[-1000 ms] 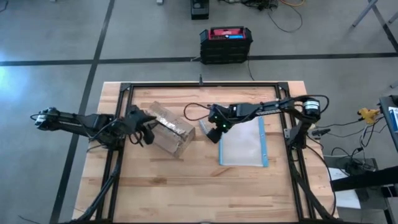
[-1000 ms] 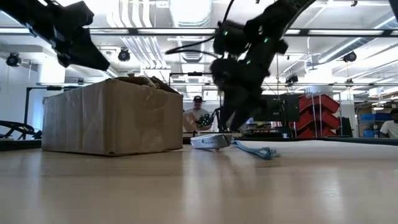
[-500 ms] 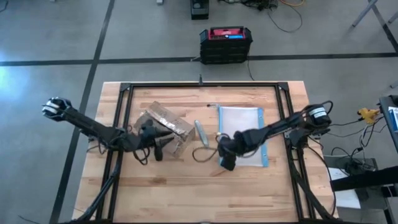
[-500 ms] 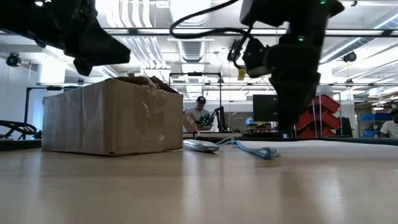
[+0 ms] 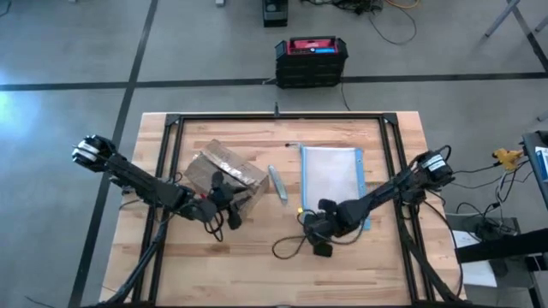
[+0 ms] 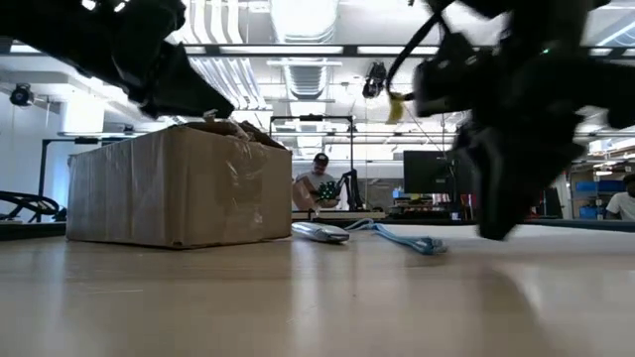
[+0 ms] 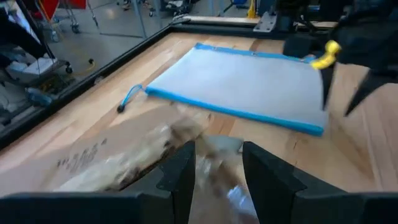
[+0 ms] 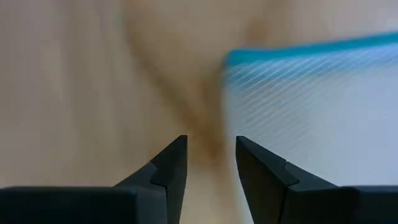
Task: Unpack boxes
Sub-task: Remove the white charger cable from the cardboard box
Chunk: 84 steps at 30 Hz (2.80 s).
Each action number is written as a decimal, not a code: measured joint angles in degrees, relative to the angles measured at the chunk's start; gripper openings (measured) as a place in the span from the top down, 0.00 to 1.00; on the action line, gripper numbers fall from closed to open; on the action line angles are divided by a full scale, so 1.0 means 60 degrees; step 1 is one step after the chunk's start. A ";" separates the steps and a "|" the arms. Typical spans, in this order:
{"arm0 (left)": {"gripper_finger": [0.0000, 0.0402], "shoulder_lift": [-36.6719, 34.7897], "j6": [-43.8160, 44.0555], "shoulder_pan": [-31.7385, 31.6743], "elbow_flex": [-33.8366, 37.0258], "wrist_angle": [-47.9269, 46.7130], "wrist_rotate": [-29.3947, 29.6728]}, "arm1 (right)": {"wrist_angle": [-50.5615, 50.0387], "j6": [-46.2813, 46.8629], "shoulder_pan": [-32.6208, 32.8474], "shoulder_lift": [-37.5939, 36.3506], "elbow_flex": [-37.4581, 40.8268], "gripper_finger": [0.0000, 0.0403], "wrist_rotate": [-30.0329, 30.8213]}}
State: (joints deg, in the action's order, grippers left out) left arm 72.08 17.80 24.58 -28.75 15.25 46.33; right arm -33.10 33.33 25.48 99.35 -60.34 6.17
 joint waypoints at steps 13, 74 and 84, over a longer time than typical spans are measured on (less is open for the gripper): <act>0.70 0.0266 -0.1149 -0.0148 -0.1022 -0.0419 0.0388 | -0.0132 0.1446 0.0780 -0.0094 -0.0010 0.87 0.2215; 0.70 0.2152 -0.1057 -0.0193 -0.0704 0.2254 -0.1845 | 0.0142 0.4644 0.3567 0.0973 -0.0097 0.44 0.1911; 0.70 0.2818 -0.2291 -0.0193 -0.1154 0.3497 -0.2657 | -0.0824 0.4777 0.3540 0.0303 -0.0050 0.91 0.1702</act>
State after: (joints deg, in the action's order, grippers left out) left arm 88.98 4.06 23.42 -35.68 36.23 30.39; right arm -38.05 61.99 46.72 101.17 -60.64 16.38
